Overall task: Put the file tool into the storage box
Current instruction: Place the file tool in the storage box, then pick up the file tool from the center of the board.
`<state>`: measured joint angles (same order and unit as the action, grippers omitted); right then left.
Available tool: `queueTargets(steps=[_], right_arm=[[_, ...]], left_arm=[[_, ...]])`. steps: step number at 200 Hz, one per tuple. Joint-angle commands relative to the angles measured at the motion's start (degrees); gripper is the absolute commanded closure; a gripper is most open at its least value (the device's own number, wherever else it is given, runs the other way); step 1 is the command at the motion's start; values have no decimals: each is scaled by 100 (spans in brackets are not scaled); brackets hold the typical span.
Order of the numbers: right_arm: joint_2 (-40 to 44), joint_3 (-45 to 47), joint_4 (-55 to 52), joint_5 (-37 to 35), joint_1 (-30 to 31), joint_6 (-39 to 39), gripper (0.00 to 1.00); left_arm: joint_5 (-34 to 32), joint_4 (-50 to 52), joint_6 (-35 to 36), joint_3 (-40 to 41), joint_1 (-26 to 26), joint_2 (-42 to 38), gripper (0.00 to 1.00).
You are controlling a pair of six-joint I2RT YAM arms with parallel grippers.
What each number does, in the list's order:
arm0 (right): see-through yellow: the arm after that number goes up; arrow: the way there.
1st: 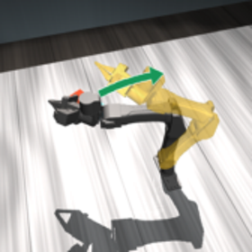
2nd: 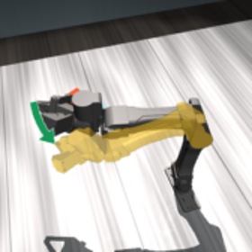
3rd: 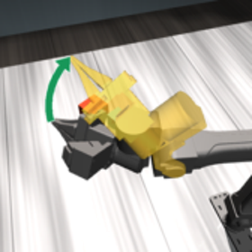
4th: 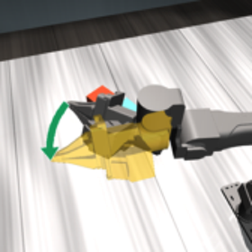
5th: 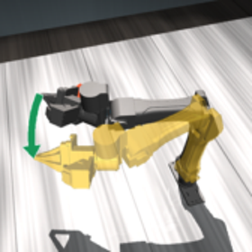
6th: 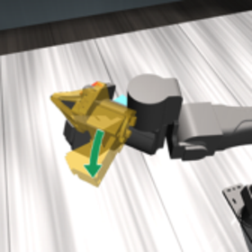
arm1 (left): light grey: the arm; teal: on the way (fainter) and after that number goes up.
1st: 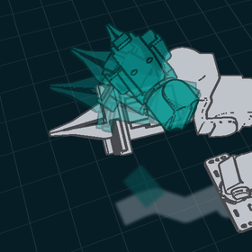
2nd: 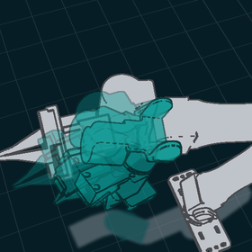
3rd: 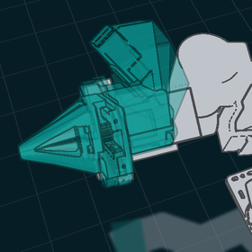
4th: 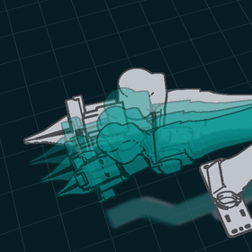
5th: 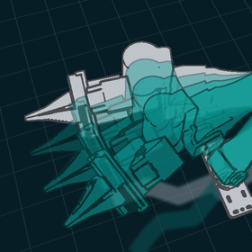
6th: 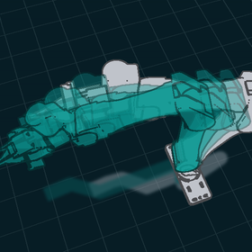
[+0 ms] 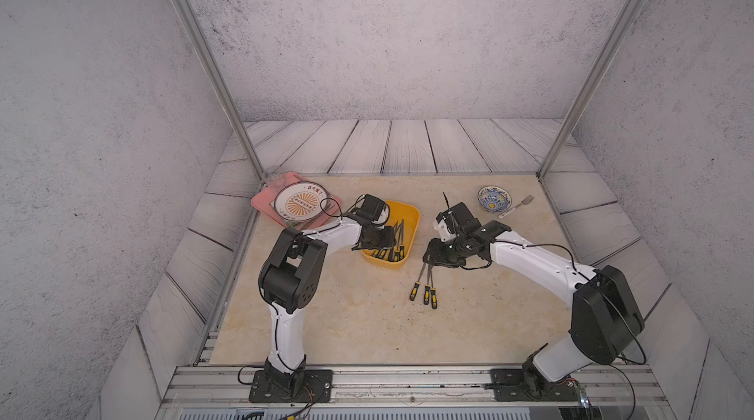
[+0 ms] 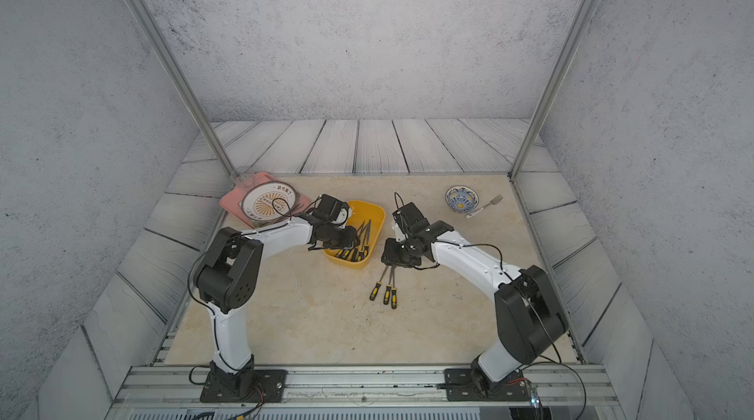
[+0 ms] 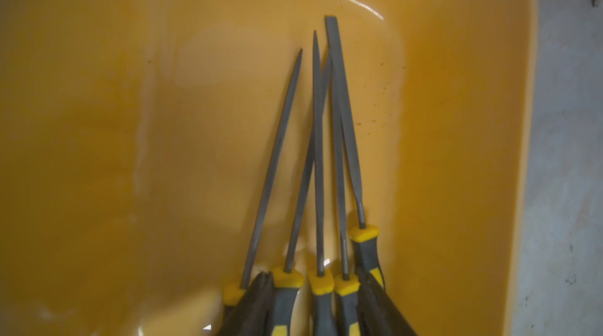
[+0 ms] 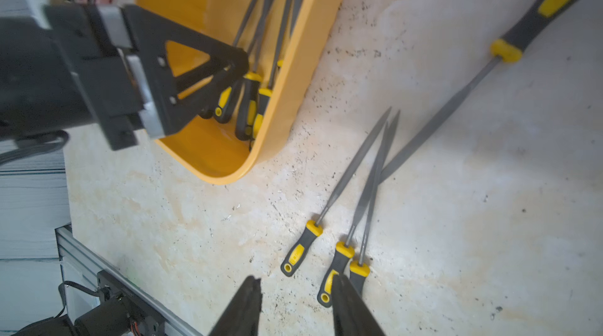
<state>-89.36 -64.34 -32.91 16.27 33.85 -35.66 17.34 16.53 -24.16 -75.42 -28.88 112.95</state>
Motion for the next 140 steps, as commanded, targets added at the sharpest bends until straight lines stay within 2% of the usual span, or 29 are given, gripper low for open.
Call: queueTargets(steps=[1,33,87,140], right_arm=[[129,304,-120,-103,30,-172,58],[-83,671,-286,-152,185,-186,58],[-456,808,-445,-210,393,-58,60],[-825,788,-582,-582,630,-35,61]], left_arm=[[-47,43,38,-101,-30,-315,53],[6,21,-16,-63,-37,-515,53],[63,-5,-61,-38,-38,-563,53],[105,3,-79,-34,-38,-596,53]])
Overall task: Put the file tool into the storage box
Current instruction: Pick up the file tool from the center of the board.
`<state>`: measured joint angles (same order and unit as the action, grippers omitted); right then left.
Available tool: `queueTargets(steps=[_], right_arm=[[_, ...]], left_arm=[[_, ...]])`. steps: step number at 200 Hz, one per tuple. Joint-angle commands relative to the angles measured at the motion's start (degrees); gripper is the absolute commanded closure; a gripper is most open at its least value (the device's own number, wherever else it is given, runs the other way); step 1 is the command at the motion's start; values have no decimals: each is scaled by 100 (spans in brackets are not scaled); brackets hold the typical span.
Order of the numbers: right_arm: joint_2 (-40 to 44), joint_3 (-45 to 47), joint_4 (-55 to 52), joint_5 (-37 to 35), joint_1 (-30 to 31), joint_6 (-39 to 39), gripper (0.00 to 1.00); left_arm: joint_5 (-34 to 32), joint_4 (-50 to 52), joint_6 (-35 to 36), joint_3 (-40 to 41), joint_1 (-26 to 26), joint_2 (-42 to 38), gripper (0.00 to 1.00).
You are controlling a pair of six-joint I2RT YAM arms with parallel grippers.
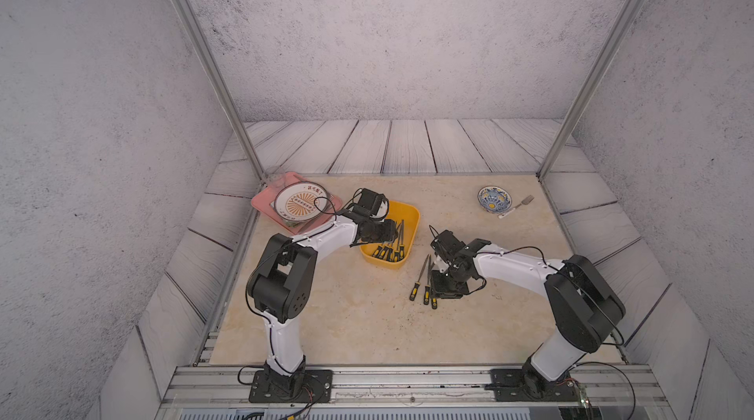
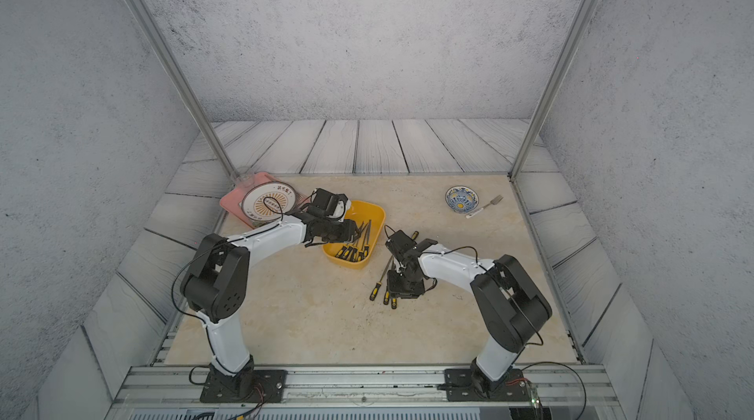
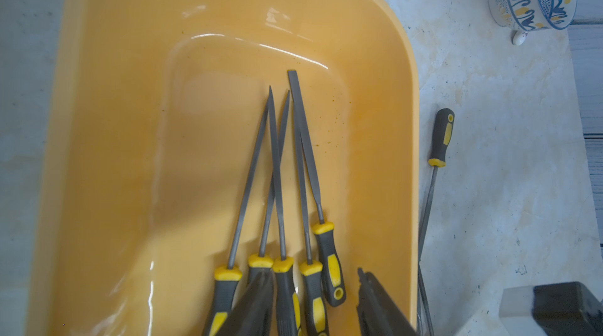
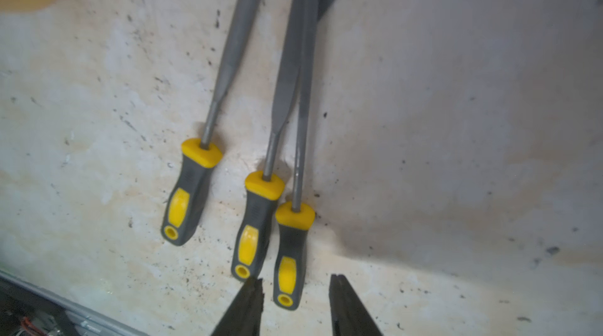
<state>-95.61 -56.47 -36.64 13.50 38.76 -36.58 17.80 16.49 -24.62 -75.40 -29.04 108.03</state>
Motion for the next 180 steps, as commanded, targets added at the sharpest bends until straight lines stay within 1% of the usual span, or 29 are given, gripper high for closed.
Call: queueTargets(steps=[1,36,51,60,70,74,80,95,108,148,163,180], right_arm=[[-210,-6,-214,-317,148,60,61],[-530,-203,-480,-769,407,92,62],[-692,-313,-659,-1007,529,108,67],[-747,-343,-727,-1113,578,103,73],[-770,-331,-757,-1167,583,53,83],[-755,-322,-749,-1190,576,32,86],[-709,-312,-739,-1236,581,-4,91],[-557,-325,-718,-1305,570,-54,97],[-327,-364,-671,-1306,550,-70,99],[442,-612,-542,-1182,419,32,99],[599,-700,-462,-941,351,136,99],[665,-777,-331,-577,266,172,99]], left_arm=[[58,5,-34,-37,-23,-106,53],[83,-12,-47,-12,-23,-147,52],[105,-14,-60,-7,-23,-159,52],[118,-17,-65,-6,-27,-172,52],[131,-32,-71,-1,-28,-183,51],[140,-32,-74,-1,-24,-185,49],[161,-47,-72,1,-26,-193,47],[251,-82,-93,17,-32,-194,43],[351,-151,-113,40,-36,-202,41],[733,-415,-194,104,-106,-220,37],[997,-579,-234,121,-146,-228,36],[1412,-876,-323,171,-188,-238,33]])
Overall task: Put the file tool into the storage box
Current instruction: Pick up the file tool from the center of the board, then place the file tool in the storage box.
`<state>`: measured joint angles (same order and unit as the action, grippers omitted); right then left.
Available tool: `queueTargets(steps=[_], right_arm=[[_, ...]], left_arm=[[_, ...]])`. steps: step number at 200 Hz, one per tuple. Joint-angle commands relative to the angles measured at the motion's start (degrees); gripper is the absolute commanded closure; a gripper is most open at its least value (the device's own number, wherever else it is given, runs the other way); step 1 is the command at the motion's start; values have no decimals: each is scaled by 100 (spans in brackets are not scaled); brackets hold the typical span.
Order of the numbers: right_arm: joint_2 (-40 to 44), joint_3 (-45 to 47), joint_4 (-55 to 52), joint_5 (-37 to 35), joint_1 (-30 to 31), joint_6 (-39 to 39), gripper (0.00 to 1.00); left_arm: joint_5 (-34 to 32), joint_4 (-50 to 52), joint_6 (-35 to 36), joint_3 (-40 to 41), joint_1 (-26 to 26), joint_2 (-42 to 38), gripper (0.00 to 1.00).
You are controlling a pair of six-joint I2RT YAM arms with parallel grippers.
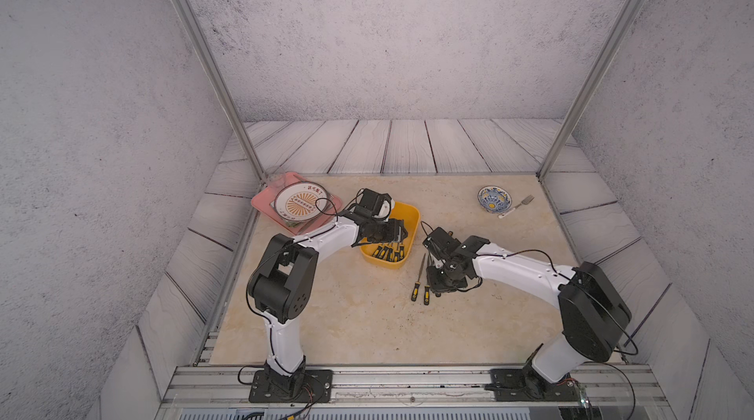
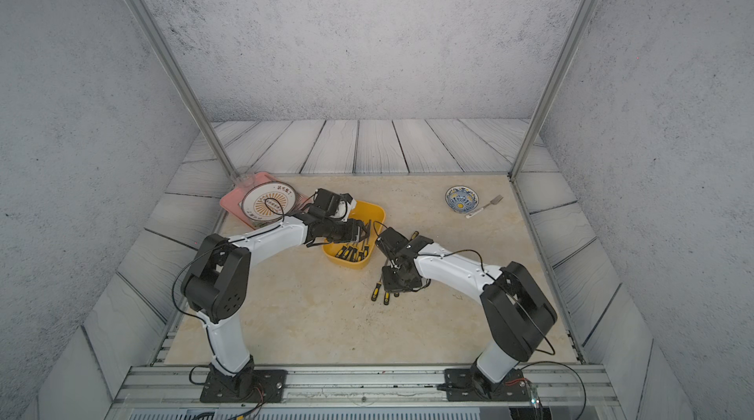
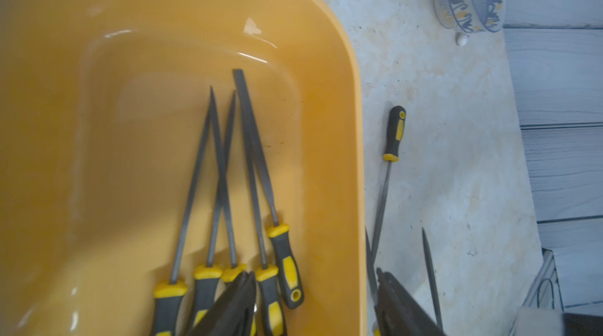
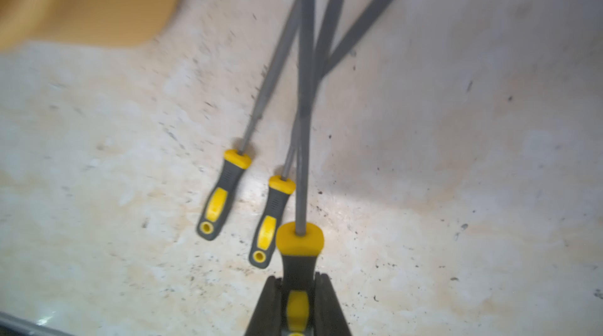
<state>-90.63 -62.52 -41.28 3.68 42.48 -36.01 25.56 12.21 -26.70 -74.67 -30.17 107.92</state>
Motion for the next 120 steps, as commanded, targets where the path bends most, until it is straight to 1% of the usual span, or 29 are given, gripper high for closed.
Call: queueTargets(steps=[1,32,69,91,112,120], right_arm=[[168,-176,144,431,-107,118,99],[78,-357,379,875,-256,150,99],[-129,-820,316,993,-402,317,99],[-254,-1099,278,1010,-431,401,98],[-366,-1365,200,1028,-450,428,98],[-402,-1449,188,1018,-458,435,98]], left_arm=[[662,-474,-125,109,-75,-227,33],[1385,-1185,-501,309,-113,-203,31],[1994,-2010,-995,526,-112,-168,30],[2199,-2385,-1338,594,-112,-12,30],[2292,-2487,-1482,573,-116,121,33],[2336,-2537,-1528,574,-109,156,37]])
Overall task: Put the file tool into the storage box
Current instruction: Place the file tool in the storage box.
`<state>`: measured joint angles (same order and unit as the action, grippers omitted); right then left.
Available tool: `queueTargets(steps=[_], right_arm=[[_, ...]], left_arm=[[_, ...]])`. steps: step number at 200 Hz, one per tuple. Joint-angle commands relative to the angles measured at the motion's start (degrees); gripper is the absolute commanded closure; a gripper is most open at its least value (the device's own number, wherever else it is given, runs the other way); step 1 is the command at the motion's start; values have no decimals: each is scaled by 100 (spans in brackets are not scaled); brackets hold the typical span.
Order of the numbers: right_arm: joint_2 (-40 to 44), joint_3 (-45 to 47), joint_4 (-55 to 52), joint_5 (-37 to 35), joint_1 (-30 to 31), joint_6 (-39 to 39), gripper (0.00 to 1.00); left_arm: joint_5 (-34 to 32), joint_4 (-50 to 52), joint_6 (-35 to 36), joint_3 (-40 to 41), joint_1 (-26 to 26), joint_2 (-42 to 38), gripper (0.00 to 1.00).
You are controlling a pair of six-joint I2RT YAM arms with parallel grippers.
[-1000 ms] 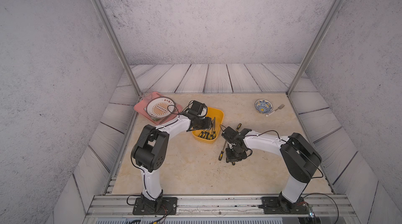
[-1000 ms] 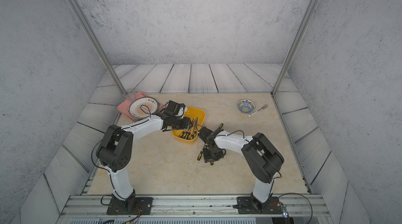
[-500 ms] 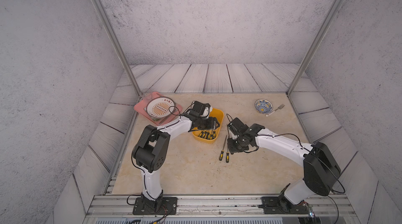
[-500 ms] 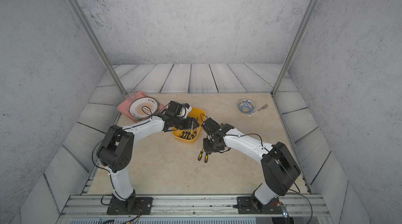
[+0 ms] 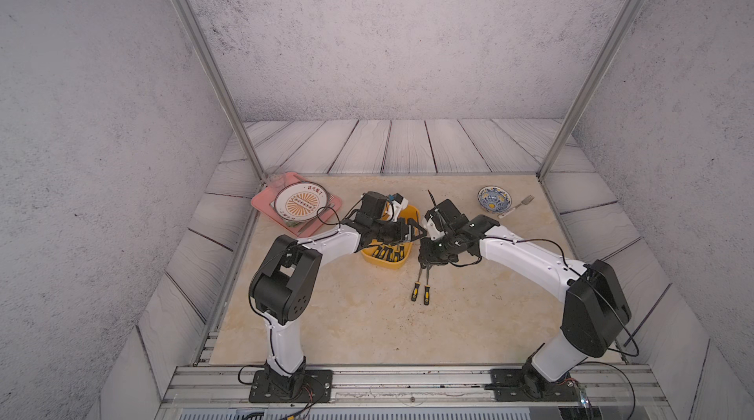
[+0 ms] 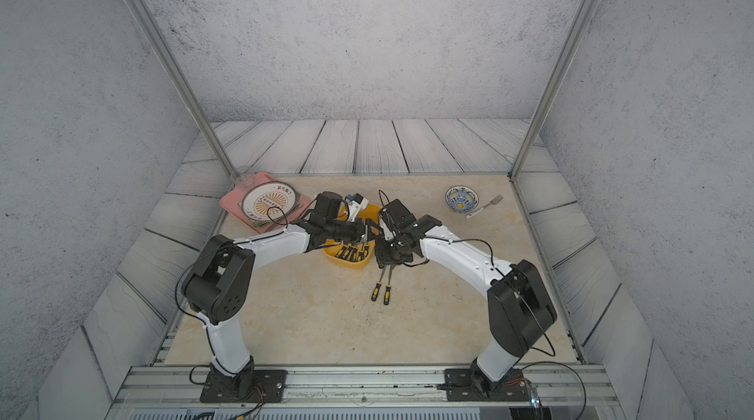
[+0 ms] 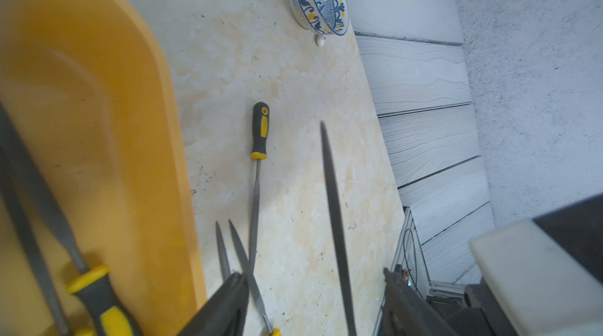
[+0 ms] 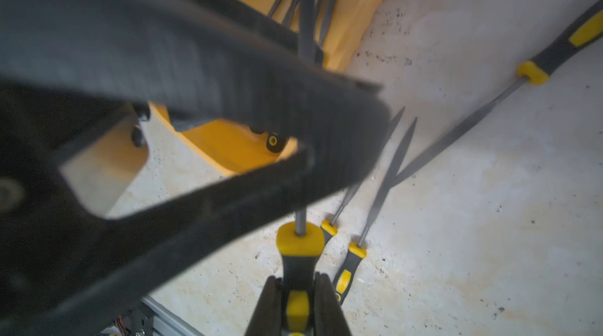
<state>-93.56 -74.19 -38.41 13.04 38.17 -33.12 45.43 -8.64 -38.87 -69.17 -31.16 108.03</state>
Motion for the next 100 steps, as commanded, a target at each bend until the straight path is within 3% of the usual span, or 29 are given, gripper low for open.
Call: queueTargets(steps=[1,26,48,63,84,100], right_arm=[[-118,-290,-97,84,-24,147,98],[-218,-523,-152,36,-64,174,97],[-302,-679,-237,-13,-136,226,97],[-309,-736,-237,-29,-179,228,93],[-236,-759,-232,-171,-195,169,72],[-115,-610,-126,-256,-196,116,67]], left_arm=[[355,-458,-317,25,-12,147,38],[658,-774,-587,9,-7,273,72],[805,-1123,-890,48,13,389,94],[740,-1103,-889,69,38,396,98],[447,-801,-673,96,178,254,100],[161,-568,-530,138,379,132,100]])
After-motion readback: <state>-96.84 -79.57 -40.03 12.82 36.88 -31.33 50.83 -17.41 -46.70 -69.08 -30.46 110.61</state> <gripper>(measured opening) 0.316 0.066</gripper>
